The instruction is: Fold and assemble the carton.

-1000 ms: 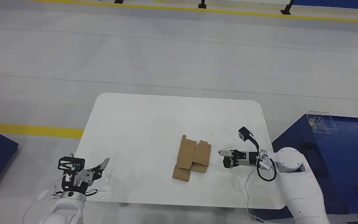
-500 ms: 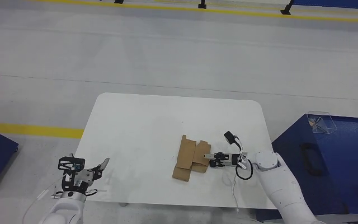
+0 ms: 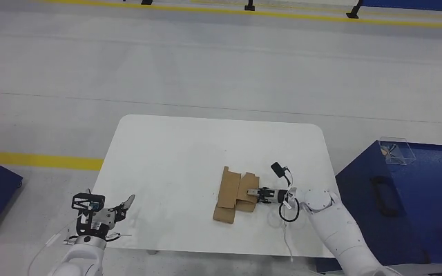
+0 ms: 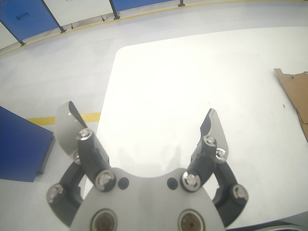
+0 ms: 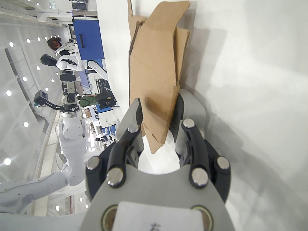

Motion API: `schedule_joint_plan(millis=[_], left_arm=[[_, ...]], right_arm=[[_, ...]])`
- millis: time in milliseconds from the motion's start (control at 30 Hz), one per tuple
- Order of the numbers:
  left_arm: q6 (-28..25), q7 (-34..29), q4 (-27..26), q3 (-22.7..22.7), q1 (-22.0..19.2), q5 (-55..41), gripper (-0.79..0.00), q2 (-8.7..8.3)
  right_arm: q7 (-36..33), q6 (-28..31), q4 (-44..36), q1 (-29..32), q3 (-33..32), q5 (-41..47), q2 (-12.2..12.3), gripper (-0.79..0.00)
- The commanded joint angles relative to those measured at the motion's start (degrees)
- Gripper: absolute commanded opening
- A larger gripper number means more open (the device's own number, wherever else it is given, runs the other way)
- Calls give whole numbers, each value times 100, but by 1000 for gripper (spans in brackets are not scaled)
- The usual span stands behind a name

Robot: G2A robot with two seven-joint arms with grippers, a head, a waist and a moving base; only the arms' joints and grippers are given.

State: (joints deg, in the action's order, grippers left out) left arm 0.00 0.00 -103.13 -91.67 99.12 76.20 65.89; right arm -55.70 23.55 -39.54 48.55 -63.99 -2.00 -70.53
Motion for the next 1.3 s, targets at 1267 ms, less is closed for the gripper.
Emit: schedule_joint_plan(millis=[1267], left_arm=[[0, 0, 0, 0, 0, 0, 0, 0]], right_arm=[[-2110, -1669, -5845, 630, -1692, 3146, 462, -785]])
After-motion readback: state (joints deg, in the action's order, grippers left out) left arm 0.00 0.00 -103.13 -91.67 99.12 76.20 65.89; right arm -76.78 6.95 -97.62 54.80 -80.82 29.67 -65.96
